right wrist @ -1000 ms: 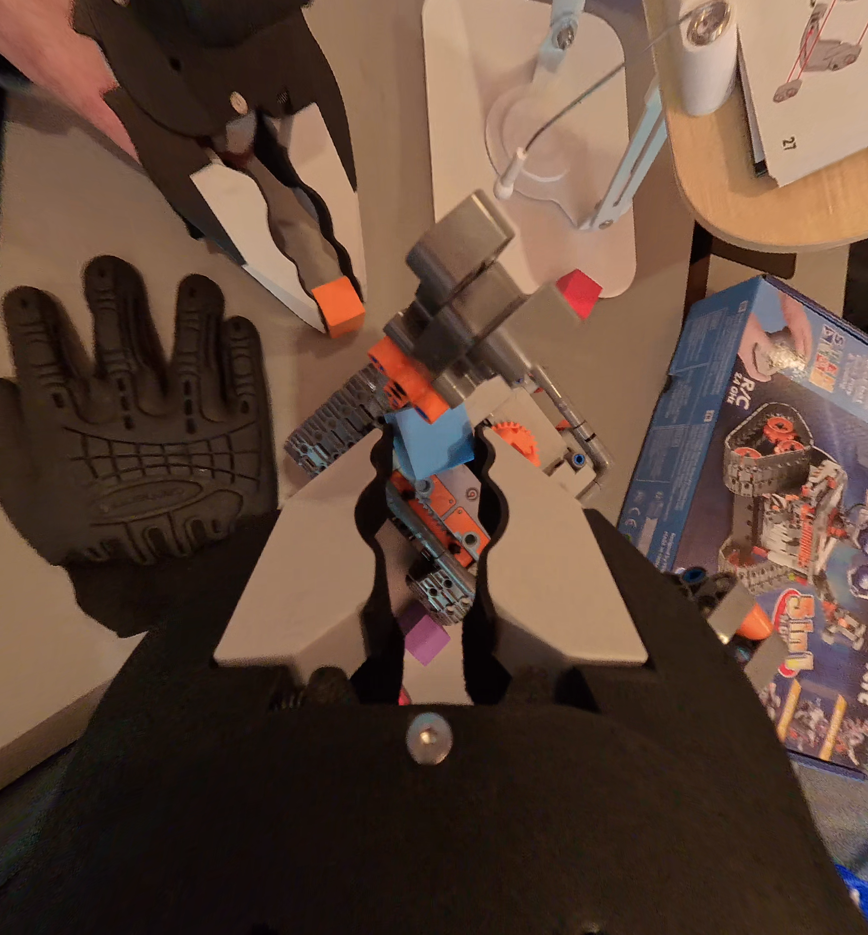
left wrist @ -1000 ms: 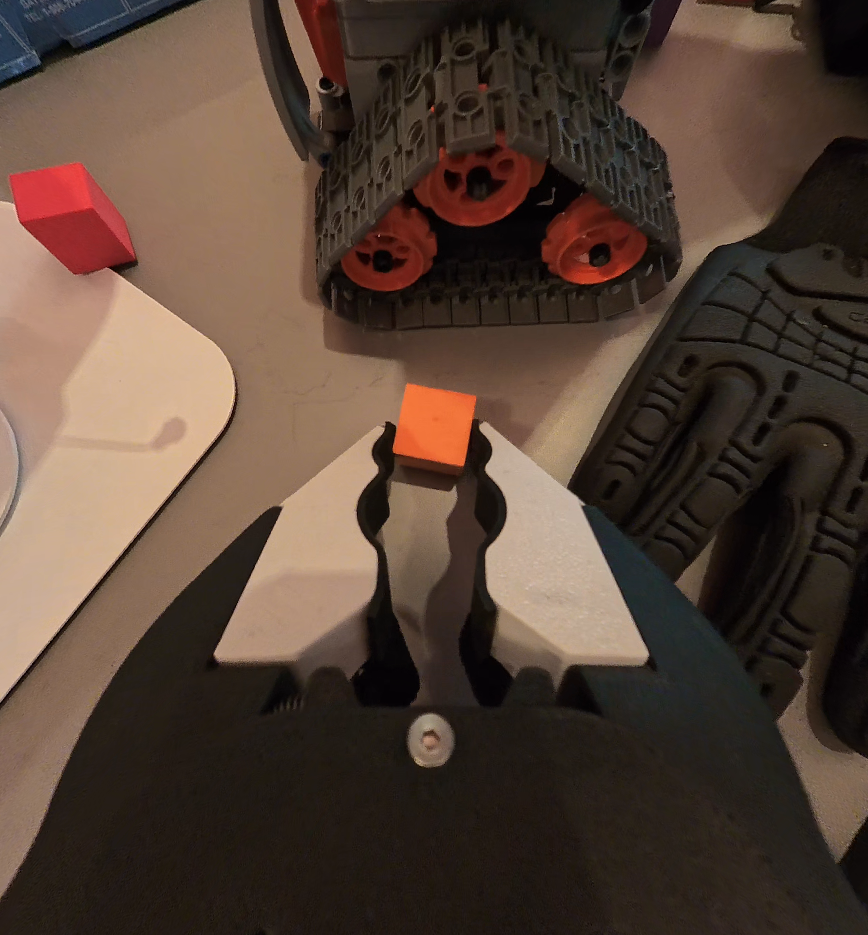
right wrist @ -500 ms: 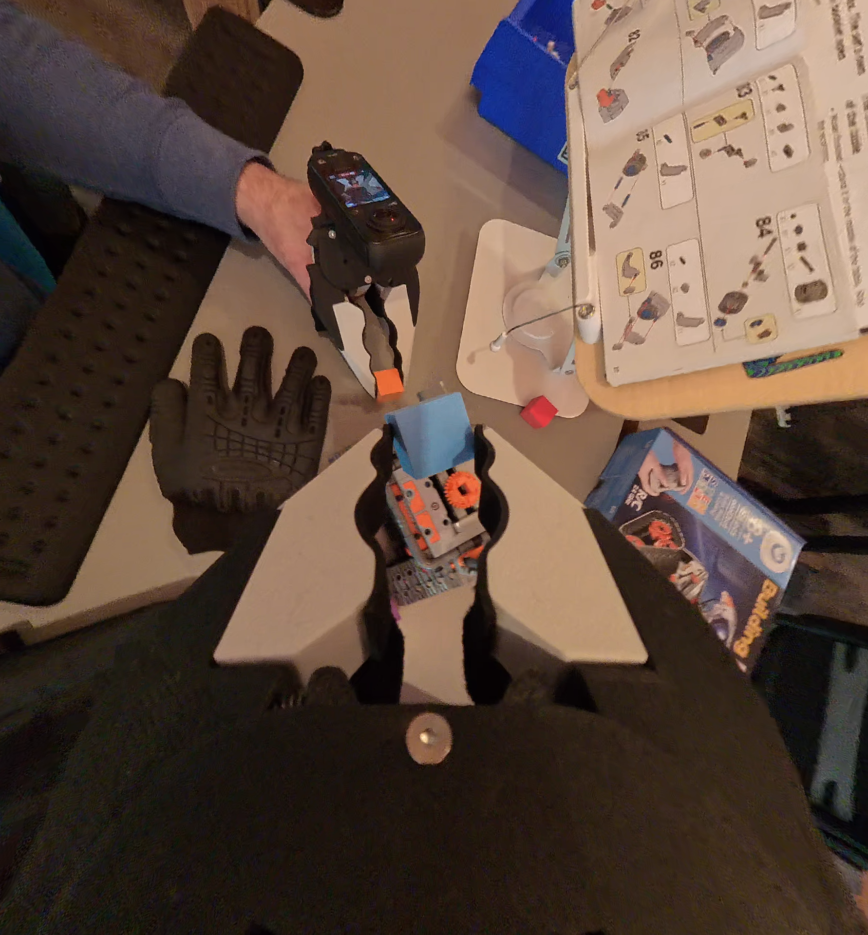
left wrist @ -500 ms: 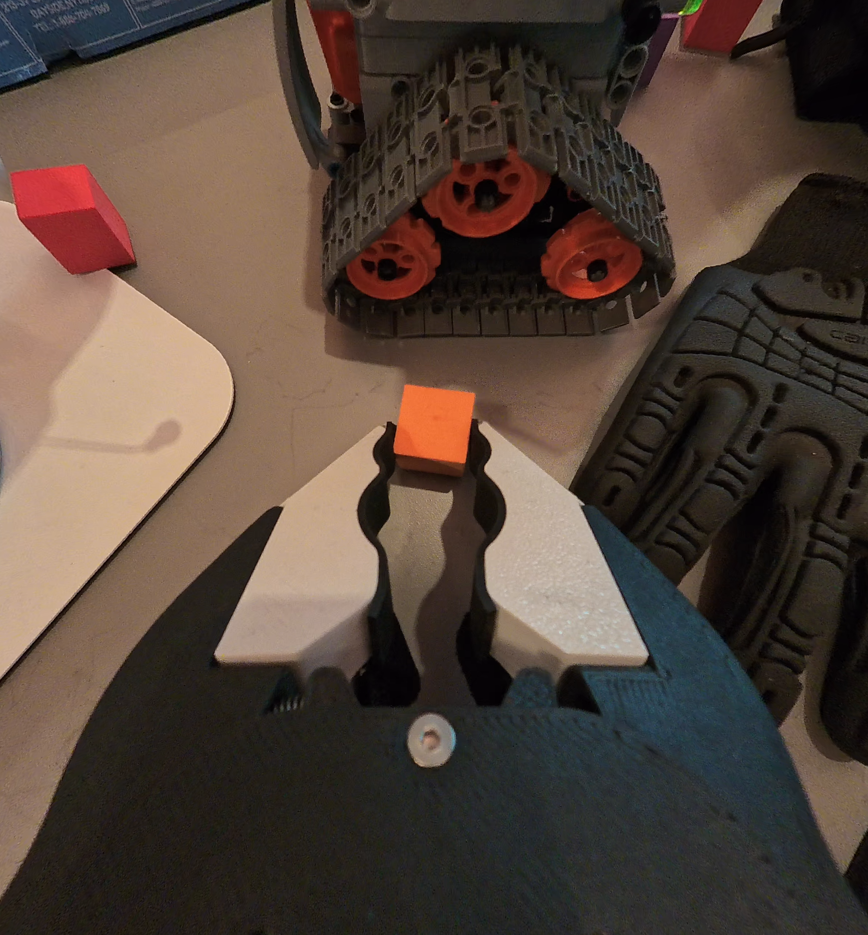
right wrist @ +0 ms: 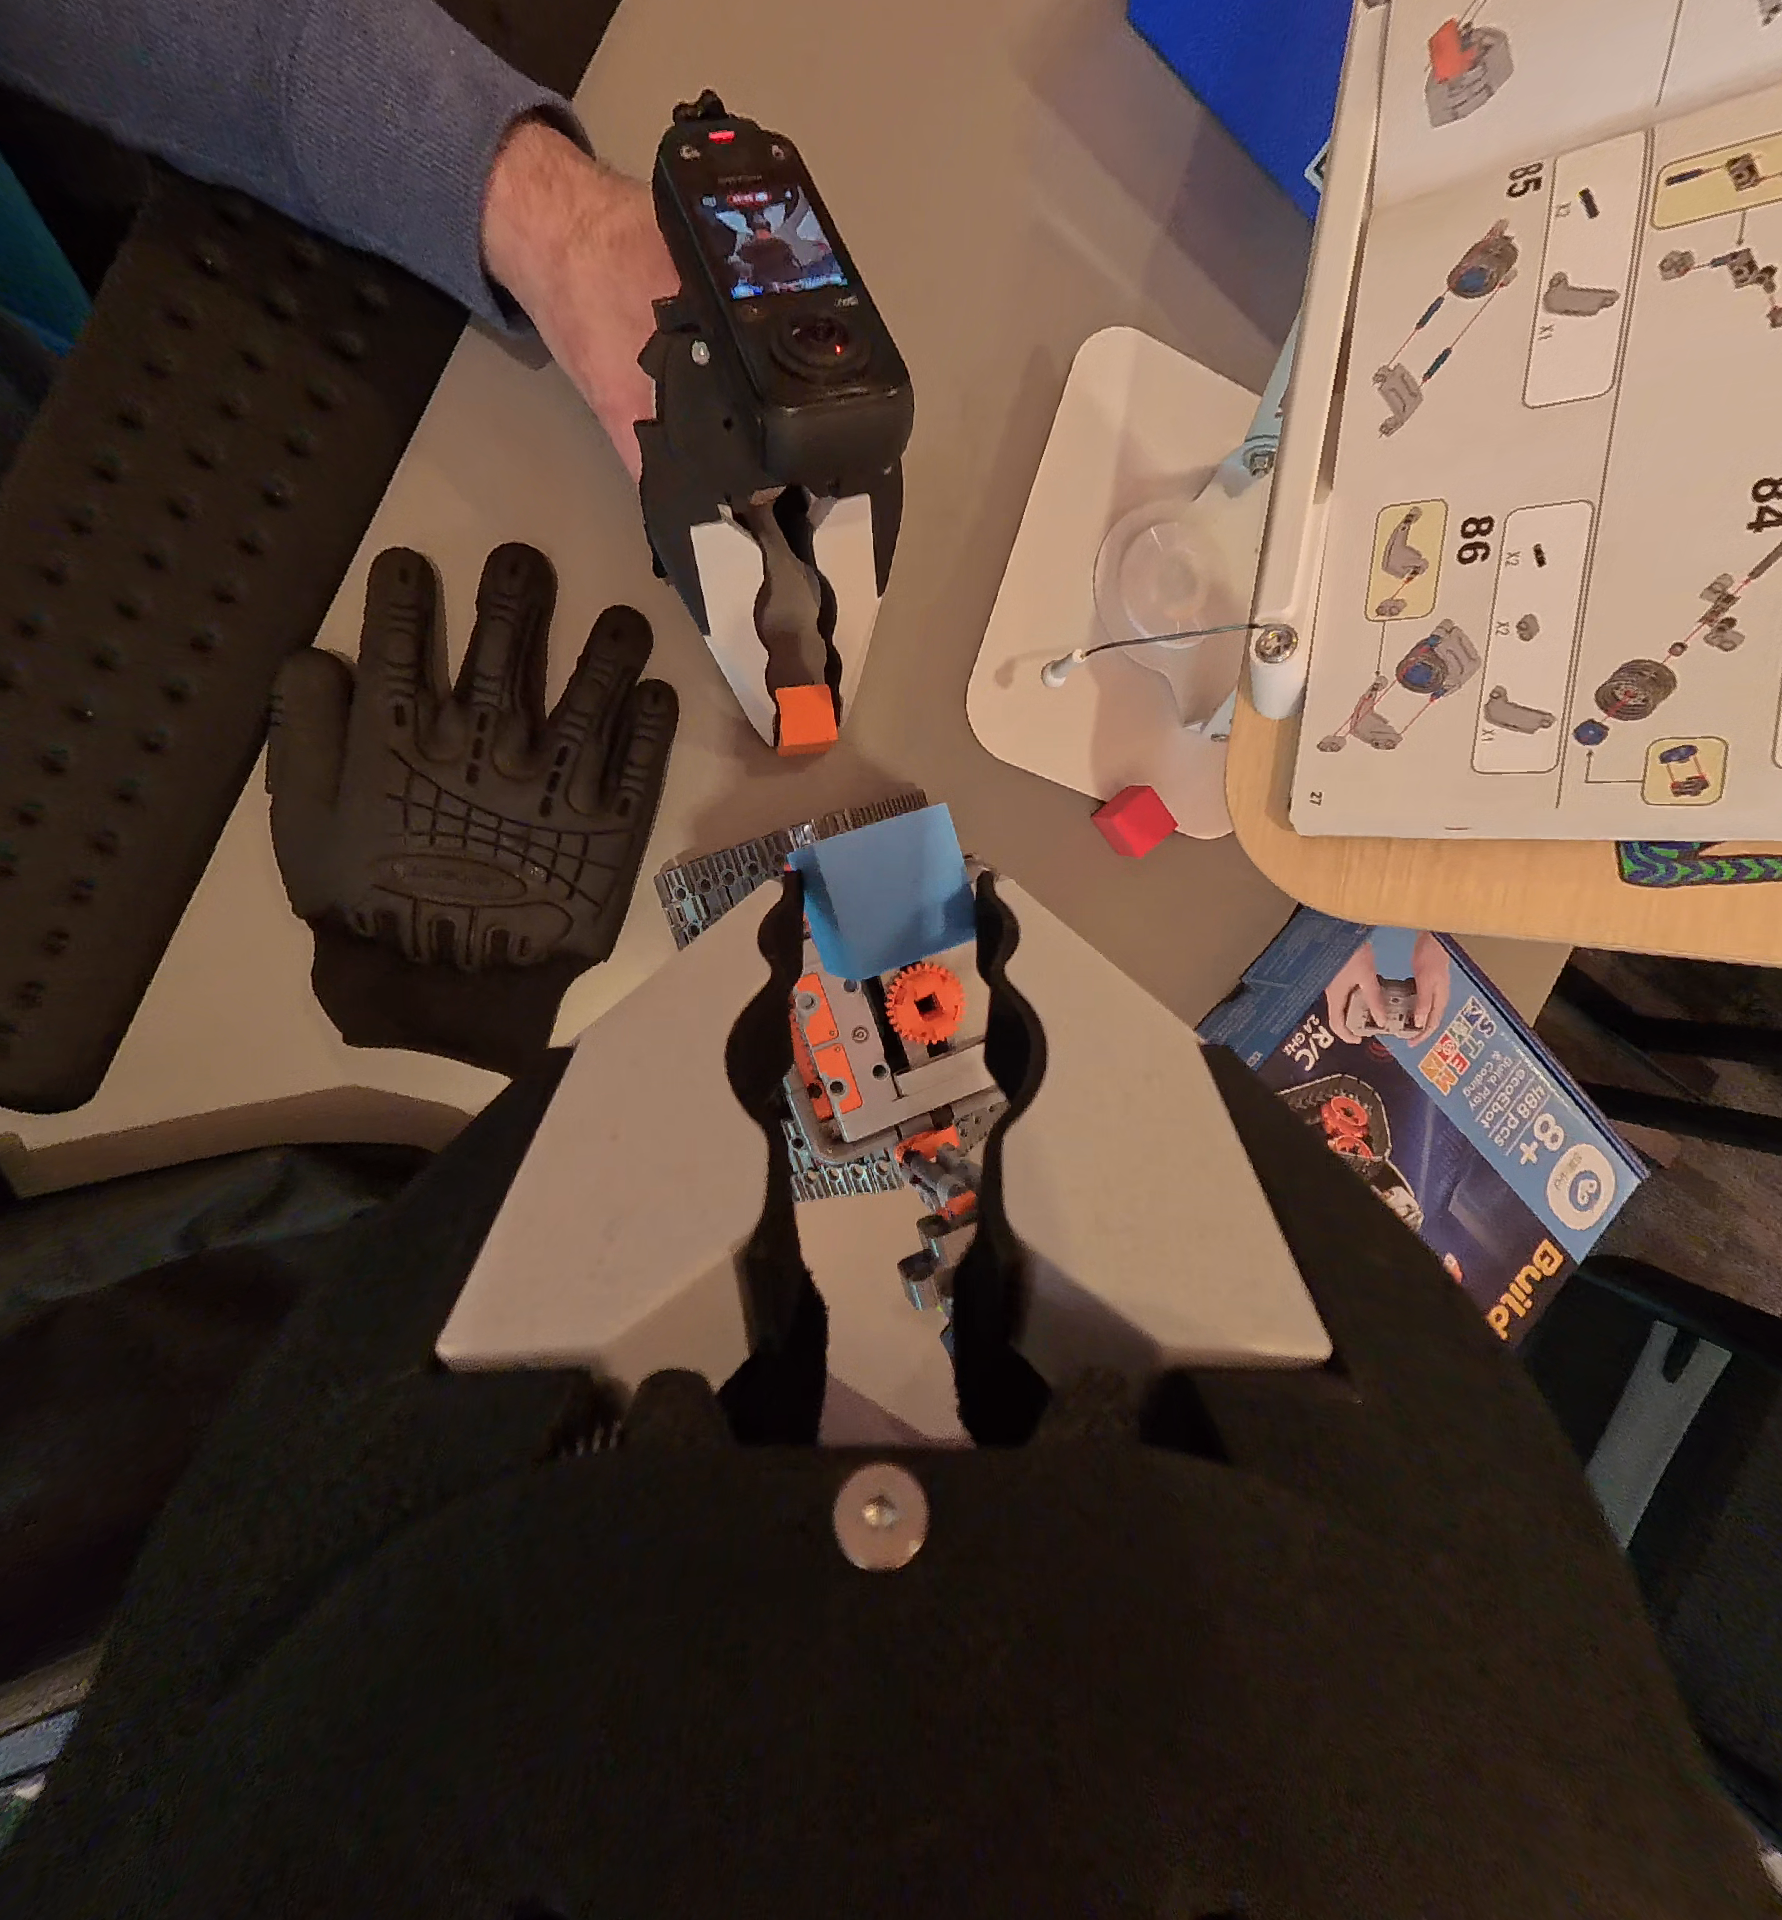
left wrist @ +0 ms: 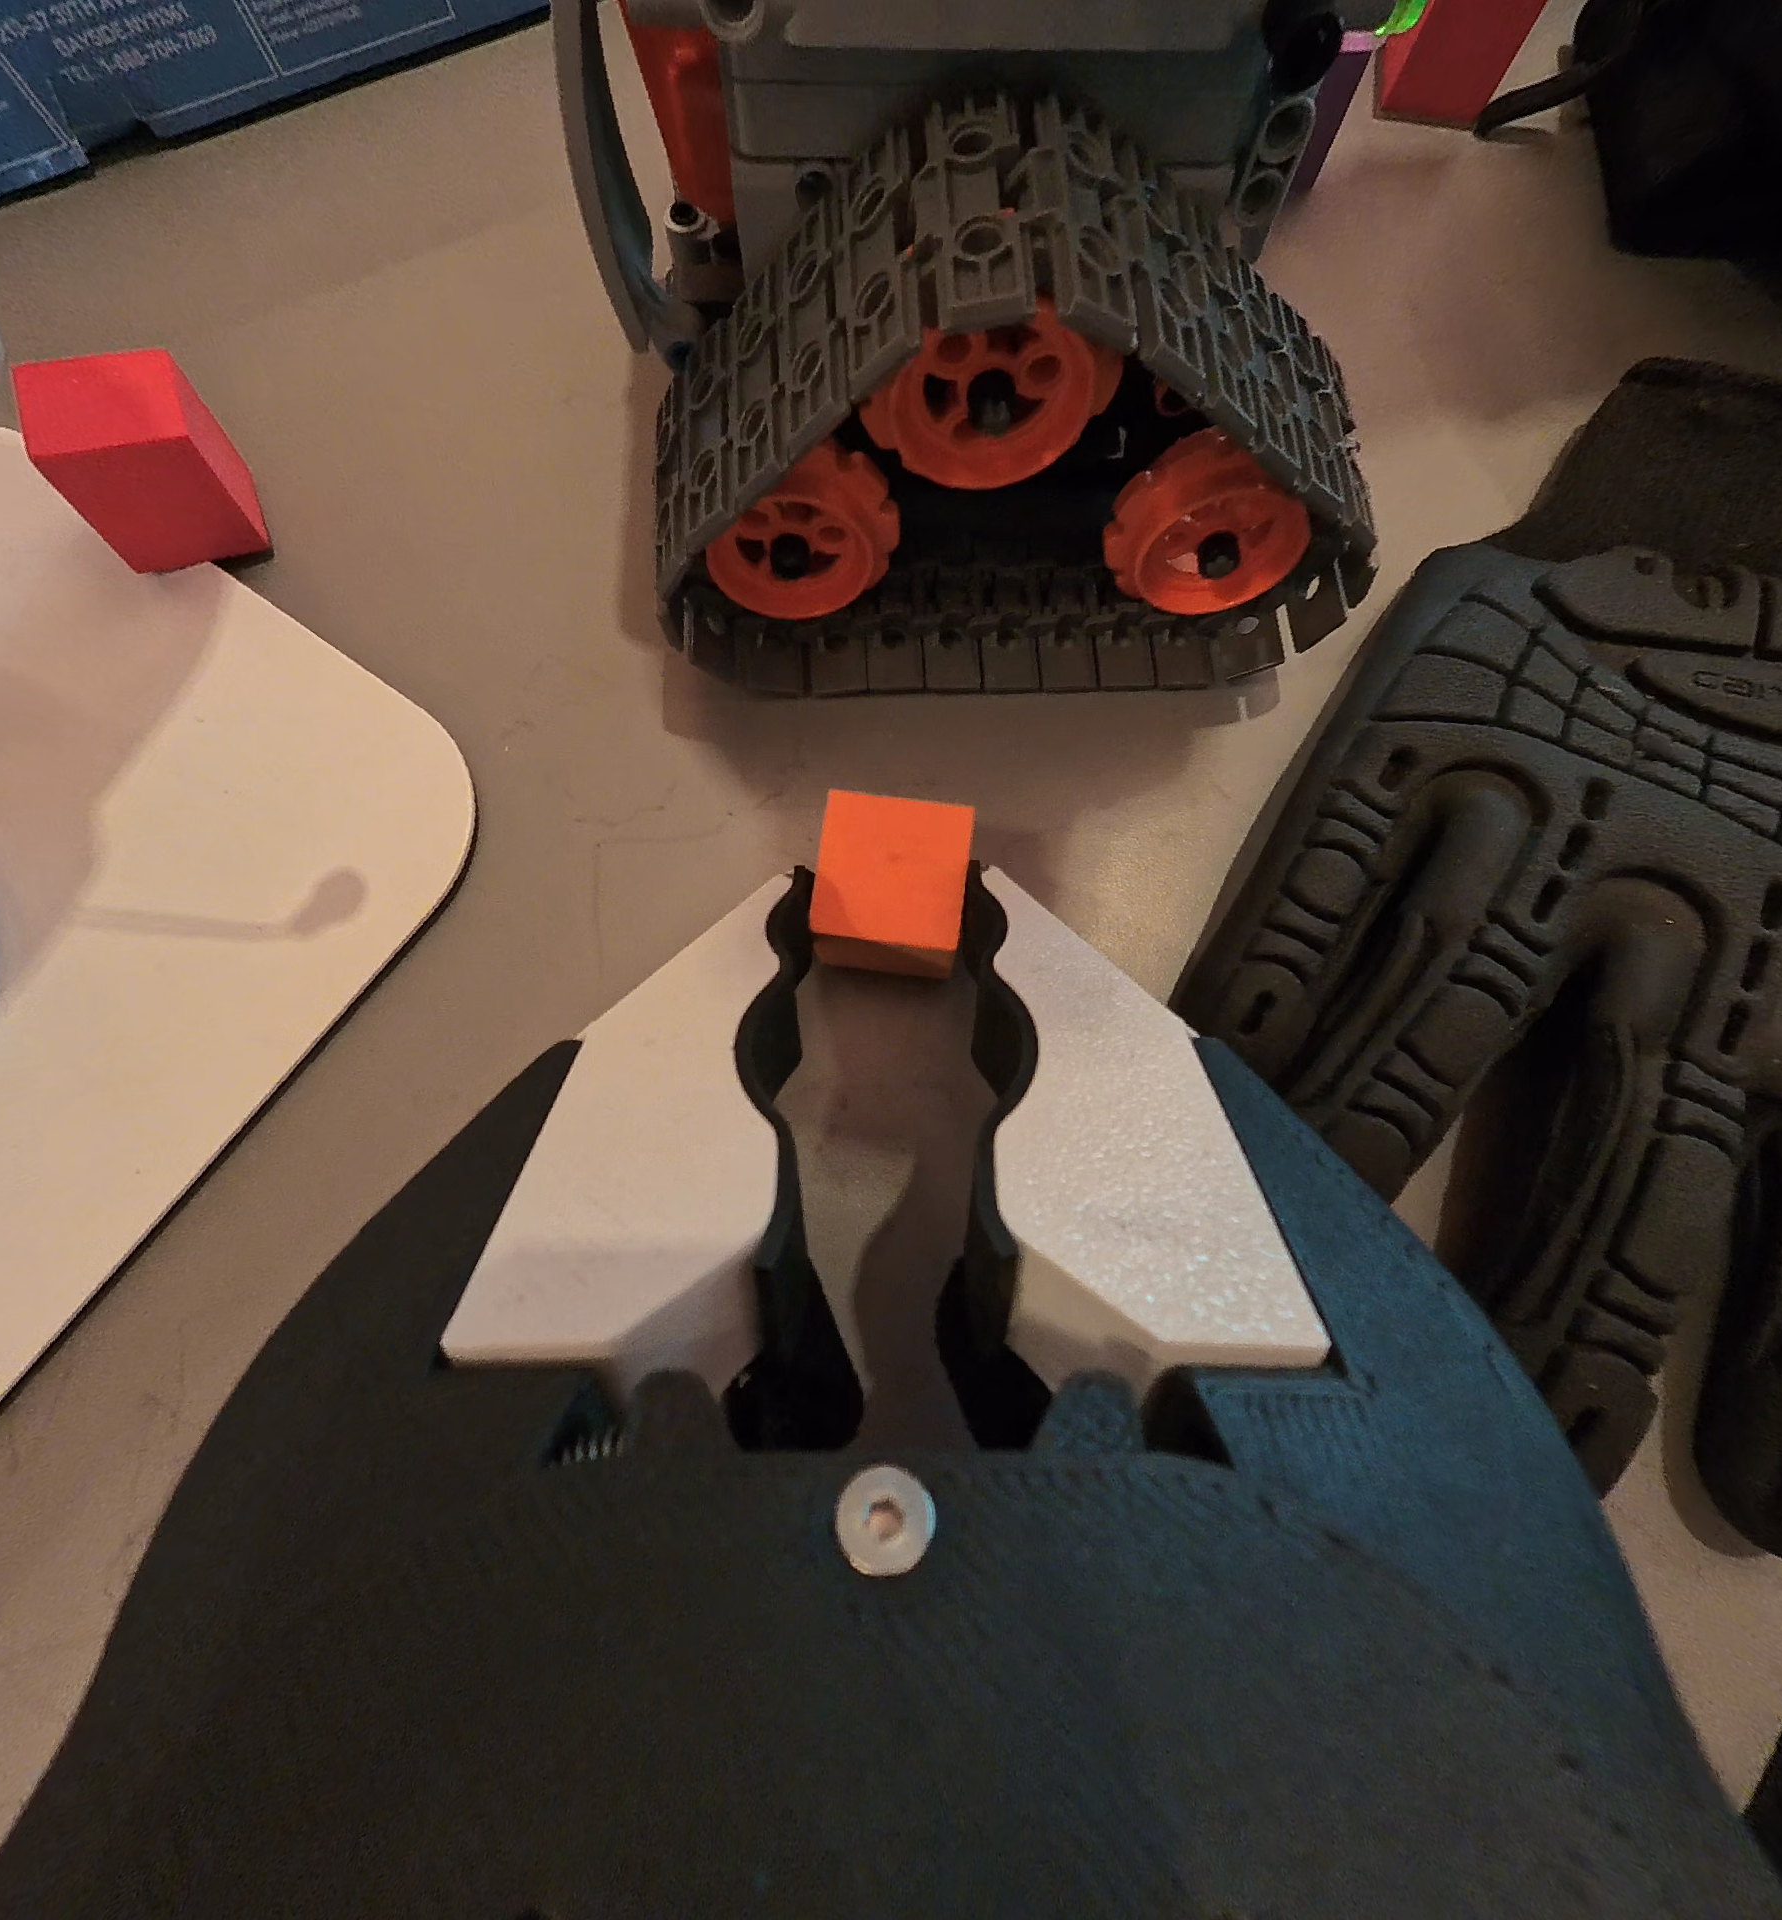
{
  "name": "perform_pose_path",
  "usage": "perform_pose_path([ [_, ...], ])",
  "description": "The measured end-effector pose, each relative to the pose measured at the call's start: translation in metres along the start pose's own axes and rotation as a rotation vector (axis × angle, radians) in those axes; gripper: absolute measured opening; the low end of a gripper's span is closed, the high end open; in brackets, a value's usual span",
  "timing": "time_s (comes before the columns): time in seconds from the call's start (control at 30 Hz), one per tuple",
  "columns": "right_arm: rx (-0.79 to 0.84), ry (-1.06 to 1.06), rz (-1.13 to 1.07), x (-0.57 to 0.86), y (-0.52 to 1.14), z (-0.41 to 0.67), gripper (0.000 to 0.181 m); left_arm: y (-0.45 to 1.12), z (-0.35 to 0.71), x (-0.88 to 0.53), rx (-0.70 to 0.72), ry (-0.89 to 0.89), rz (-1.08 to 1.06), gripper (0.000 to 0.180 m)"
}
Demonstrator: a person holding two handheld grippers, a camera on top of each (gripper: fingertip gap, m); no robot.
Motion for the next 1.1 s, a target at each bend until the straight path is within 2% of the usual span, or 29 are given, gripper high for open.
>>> perform_pose_path([
  [0.13, -0.001, 0.002, -0.006, 0.0, 0.001, 0.0, 0.035, 0.0, 0.0, 0.0, -0.002, 0.003, -0.001, 0.027],
  [0.3, -0.002, 0.017, -0.01, 0.0, -0.001, -0.002, 0.046, 0.0, 0.0, 0.001, -0.004, 0.007, 0.0, 0.027],
  [0.5, 0.082, 0.041, -0.078, -0.003, -0.025, -0.003, 0.049, -0.006, 0.002, 0.0, -0.001, 0.014, 0.005, 0.026],
  [0.7, 0.155, 0.065, -0.143, -0.025, -0.05, -0.014, 0.047, -0.061, 0.049, -0.001, 0.189, 0.002, -0.003, 0.025],
  [0.93, 0.221, 0.101, -0.147, -0.045, -0.063, -0.039, 0.045, -0.144, 0.156, -0.001, 0.238, 0.238, -0.005, 0.025],
  [1.1, 0.251, 0.128, -0.143, -0.052, -0.067, -0.054, 0.042, -0.165, 0.22, -0.005, 0.229, 0.309, -0.108, 0.026],
])
Point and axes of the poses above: each gripper's, where its closed fingertips meet, y out along the fingers, z out of its top, x = y × z across the jaws, the point moved 8 cm from there along -y, back along the fingers, and after that the axes turned 12 degrees about y, right-handed, at the moved point
